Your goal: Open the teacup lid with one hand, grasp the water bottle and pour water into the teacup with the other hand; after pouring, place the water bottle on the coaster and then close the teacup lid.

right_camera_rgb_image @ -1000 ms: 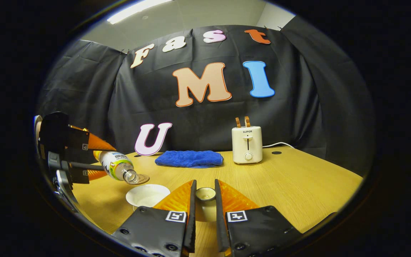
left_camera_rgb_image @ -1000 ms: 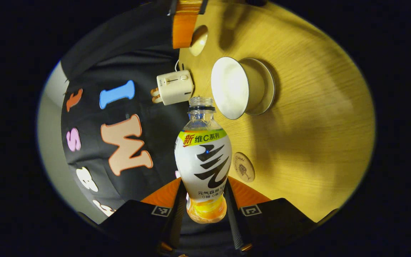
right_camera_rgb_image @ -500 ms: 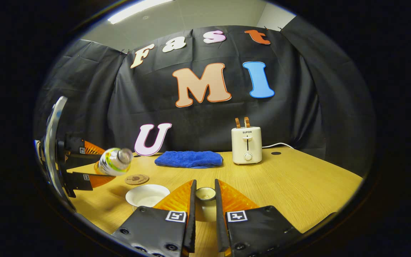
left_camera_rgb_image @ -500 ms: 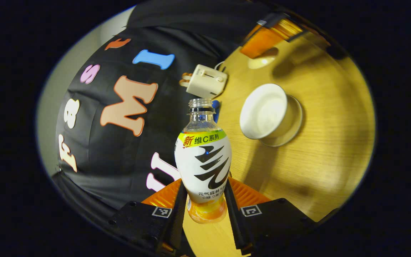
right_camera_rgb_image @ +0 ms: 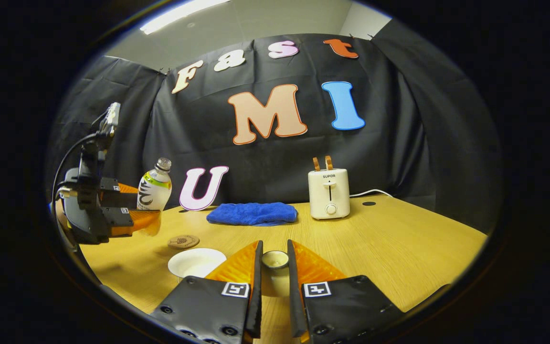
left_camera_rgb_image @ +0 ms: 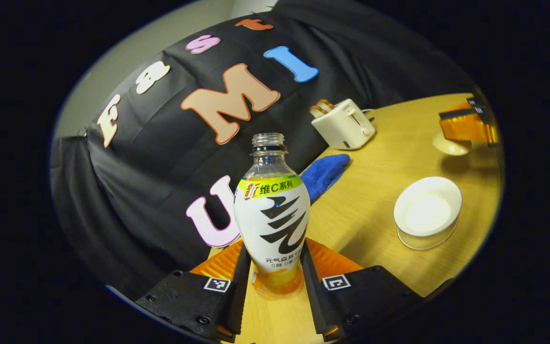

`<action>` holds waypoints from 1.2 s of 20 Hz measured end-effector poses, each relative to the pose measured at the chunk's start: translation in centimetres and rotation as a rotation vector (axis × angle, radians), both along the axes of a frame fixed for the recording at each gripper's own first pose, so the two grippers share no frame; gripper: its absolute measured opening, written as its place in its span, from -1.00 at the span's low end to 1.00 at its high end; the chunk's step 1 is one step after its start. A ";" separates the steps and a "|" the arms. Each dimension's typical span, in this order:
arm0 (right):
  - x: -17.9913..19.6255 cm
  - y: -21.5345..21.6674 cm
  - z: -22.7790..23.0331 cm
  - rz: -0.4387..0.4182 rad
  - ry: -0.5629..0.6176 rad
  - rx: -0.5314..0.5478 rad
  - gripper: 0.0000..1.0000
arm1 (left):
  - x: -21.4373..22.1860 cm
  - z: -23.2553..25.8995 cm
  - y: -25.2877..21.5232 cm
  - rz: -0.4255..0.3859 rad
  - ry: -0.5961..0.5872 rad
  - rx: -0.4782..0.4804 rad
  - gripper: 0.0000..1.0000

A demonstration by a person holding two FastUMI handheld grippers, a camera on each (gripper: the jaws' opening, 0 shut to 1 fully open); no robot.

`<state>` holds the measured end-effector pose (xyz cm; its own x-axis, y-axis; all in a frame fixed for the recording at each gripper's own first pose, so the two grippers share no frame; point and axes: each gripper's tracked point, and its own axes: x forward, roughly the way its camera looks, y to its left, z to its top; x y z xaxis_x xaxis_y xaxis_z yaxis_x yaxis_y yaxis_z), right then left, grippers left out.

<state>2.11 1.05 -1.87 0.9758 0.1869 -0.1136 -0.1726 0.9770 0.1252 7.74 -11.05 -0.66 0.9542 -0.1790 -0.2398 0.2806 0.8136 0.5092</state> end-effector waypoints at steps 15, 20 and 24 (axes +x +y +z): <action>0.1 0.2 0.1 0.001 -0.014 -0.017 -0.46 | 6.2 -0.9 -0.4 0.077 0.030 -0.509 0.12; 0.1 0.2 0.1 0.002 -0.012 -0.010 -0.46 | 6.7 -2.6 -0.1 0.124 0.053 -0.560 0.17; 0.1 0.1 0.1 0.000 -0.008 -0.004 -0.46 | 6.6 -3.1 0.3 0.141 0.049 -0.572 0.17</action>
